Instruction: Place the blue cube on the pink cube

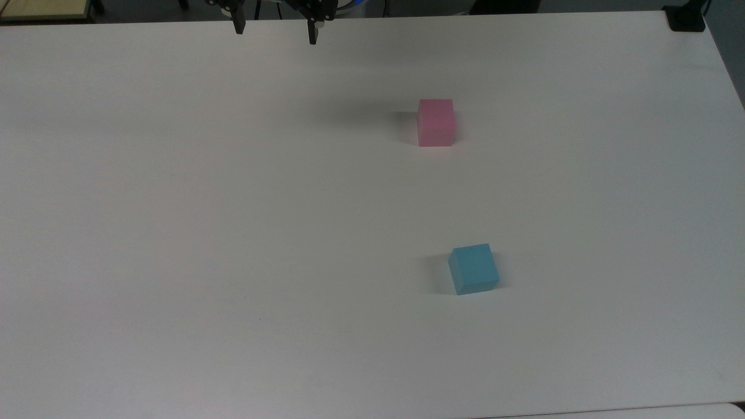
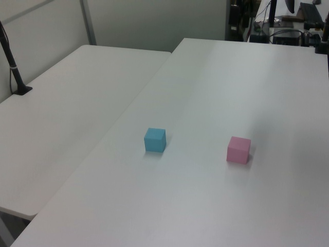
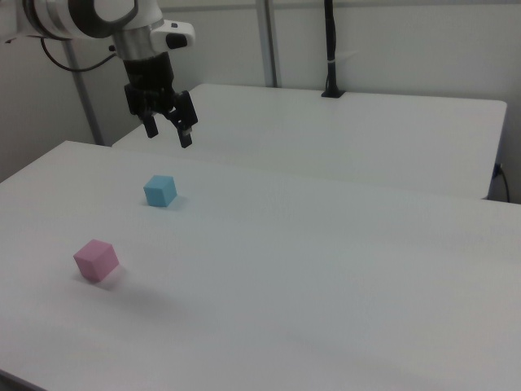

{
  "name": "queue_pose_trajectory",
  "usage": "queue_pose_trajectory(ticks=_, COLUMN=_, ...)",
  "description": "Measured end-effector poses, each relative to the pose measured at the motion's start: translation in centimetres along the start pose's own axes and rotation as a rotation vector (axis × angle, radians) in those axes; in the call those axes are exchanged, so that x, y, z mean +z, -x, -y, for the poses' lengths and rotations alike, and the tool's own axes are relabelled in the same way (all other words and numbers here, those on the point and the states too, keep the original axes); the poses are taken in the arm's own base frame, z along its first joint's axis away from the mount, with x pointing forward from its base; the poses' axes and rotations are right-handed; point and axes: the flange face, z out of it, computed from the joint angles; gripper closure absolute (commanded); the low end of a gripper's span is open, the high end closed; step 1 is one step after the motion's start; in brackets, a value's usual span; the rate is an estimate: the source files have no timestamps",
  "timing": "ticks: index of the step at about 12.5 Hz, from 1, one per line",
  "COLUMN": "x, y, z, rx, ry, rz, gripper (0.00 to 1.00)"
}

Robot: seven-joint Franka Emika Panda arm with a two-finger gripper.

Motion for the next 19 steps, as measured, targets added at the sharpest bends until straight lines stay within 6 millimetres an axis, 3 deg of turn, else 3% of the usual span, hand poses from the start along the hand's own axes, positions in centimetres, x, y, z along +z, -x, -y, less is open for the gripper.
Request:
queue_pose_trajectory(ticks=12, x=0.3, y=0.0, z=0.8, rx=-0.014, ry=0.0, rz=0.007, gripper=0.0)
queue_pose_trajectory(ticks=19, x=2.7, y=-0.4, z=5.0, rx=-0.082, ry=0.006, rz=0.042, gripper=0.0)
